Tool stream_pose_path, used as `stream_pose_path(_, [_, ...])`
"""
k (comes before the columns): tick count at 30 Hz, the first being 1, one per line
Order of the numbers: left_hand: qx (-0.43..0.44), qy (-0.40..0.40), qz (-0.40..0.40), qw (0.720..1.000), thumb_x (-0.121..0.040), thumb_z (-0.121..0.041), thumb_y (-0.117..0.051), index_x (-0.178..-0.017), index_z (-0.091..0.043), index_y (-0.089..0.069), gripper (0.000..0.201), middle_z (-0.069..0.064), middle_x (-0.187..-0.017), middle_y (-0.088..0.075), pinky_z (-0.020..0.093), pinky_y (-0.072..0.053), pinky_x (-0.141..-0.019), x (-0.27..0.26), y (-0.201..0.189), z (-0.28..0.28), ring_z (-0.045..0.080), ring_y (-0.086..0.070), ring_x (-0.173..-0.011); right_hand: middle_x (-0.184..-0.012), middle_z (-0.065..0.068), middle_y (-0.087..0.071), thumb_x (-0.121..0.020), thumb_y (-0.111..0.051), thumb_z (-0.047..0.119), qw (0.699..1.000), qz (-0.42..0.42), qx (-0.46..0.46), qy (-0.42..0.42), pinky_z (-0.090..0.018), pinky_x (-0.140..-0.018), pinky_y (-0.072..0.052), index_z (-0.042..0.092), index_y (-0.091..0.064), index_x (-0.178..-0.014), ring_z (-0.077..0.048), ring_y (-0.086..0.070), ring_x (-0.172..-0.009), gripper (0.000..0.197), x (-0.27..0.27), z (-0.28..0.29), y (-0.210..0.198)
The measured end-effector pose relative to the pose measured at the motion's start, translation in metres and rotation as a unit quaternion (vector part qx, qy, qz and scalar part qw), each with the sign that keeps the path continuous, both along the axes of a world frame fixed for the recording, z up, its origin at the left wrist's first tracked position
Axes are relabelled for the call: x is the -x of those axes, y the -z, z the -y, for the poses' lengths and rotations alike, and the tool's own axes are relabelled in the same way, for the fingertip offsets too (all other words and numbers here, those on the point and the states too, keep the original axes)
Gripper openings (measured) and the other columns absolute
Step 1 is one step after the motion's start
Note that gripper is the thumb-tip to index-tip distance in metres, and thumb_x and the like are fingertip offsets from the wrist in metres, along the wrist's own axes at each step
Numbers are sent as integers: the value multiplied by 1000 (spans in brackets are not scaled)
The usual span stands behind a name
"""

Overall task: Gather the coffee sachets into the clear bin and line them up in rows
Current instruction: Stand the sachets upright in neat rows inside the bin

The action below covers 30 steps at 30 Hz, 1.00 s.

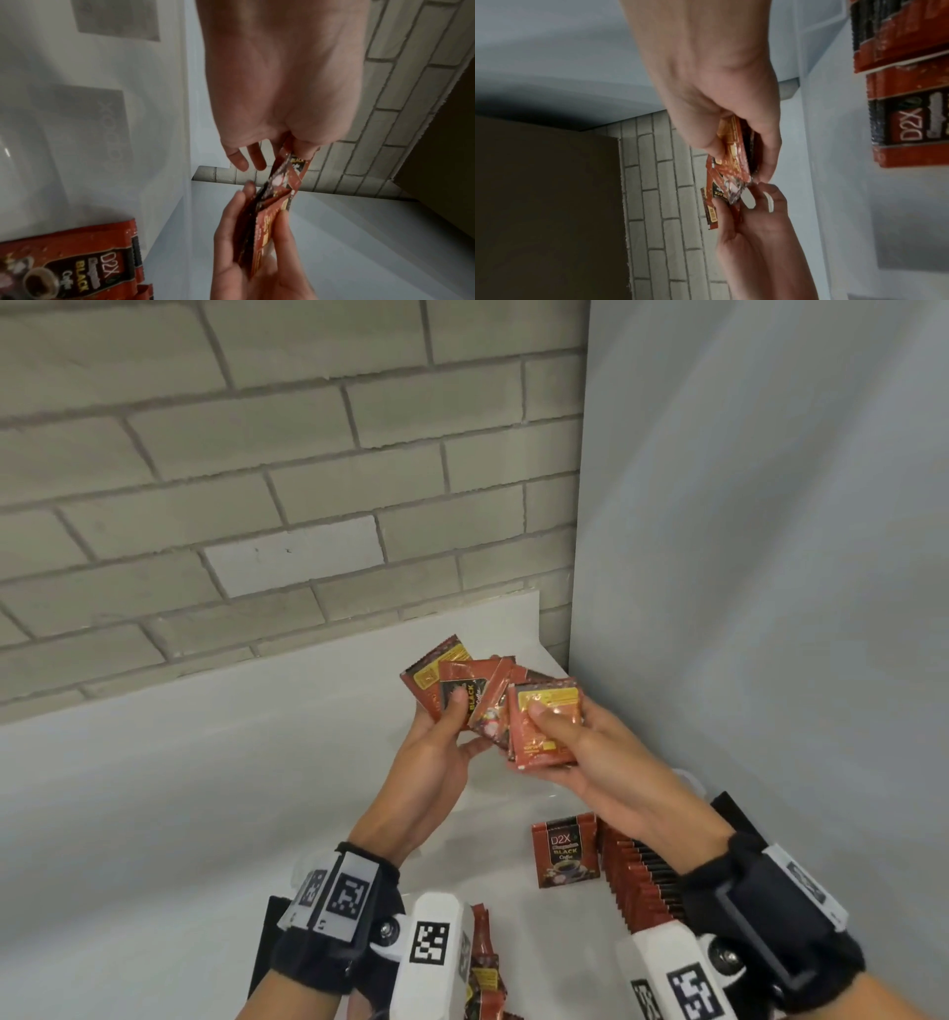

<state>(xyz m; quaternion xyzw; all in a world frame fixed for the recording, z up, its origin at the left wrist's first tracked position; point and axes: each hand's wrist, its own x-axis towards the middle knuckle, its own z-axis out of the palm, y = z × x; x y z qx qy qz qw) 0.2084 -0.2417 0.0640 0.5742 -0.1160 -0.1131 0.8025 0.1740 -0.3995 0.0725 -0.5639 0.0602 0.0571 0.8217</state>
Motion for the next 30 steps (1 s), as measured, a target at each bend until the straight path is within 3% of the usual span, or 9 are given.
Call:
stream_pose_path(2, [18, 13, -6, 1000, -98, -23, -42, -133, -18, -49, 36, -3, -116, -67, 30, -48, -89, 1, -1, 0, 11, -62, -104, -121, -6, -67, -93, -59, 19, 1000, -4, -16, -14, -39, -89, -56, 18, -51, -129, -22, -67, -107, 37, -1, -3, 2])
stream_pose_path(8, [-4, 62, -12, 998, -90, -27, -59, -135, -18, -47, 48, -1, -114, -67, 37, -46, -99, 4, -1, 2, 12, -62, -103, -111, 3, -71, -92, -62, 21, 994, 61, 51, 70, -32, -98, -49, 23, -54, -127, -10, -67, -103, 36, -4, 4, 2])
stream_pose_path(13, [0, 93, -41, 995, -90, -33, -48, -130, -18, -53, 43, 1, -119, -68, 32, -50, -97, 7, -6, 4, 13, -62, -112, -112, -2, -71, -91, -62, 18, 993, 92, 65, 18, -34, -98, -49, 20, -58, -123, -17, -66, -108, 33, 1, 3, -1])
stream_pose_path(17, [102, 142, -99, 980, -86, -28, -66, -117, -10, -68, 36, 16, -127, -62, 38, -50, -97, 8, -7, -4, 27, -58, -120, -115, -3, -70, -90, -63, 18, 992, 99, 76, -34, -35, -100, -49, 19, -58, -125, -16, -65, -110, 35, 5, -3, -3])
stream_pose_path(19, [161, 188, -123, 961, -76, -35, -76, -125, -6, -62, 58, 23, -136, -53, 49, -43, -104, 7, -7, -10, 35, -52, -125, -114, -2, -70, -89, -64, 21, 990, 97, 91, -46, -38, -103, -47, 21, -58, -125, -16, -65, -110, 36, 6, -4, -4])
stream_pose_path(21, [180, 226, -136, 948, -77, -49, -72, -138, -4, -48, 80, 25, -146, -39, 57, -28, -112, 7, -10, -14, 41, -40, -133, -114, -3, -70, -88, -65, 22, 989, 98, 96, -52, -40, -104, -46, 21, -58, -124, -17, -65, -109, 36, 6, -4, -5])
stream_pose_path(24, [198, 246, -154, 936, -83, -56, -62, -145, -1, -36, 87, 26, -152, -28, 54, -13, -118, 5, -5, -17, 40, -25, -141, -113, -5, -70, -82, -70, 25, 989, 102, 90, -52, -45, -103, -46, 19, -60, -122, -20, -66, -109, 42, 7, -3, -7])
stream_pose_path(27, [207, 234, -158, 937, -85, -44, -65, -137, 0, -49, 70, 24, -143, -44, 46, -23, -116, 5, -3, -19, 36, -41, -133, -114, -7, -70, -82, -73, 29, 987, 111, 94, -71, -45, -101, -48, 19, -60, -123, -23, -65, -109, 44, 8, -4, -7])
stream_pose_path(30, [192, 224, -152, 943, -72, -30, -75, -119, -1, -63, 56, 21, -122, -60, 40, -39, -103, 4, -5, -22, 31, -57, -112, -115, -6, -69, -85, -67, 28, 984, 119, 98, -92, -38, -97, -51, 18, -58, -124, -21, -65, -109, 41, 10, -6, -6])
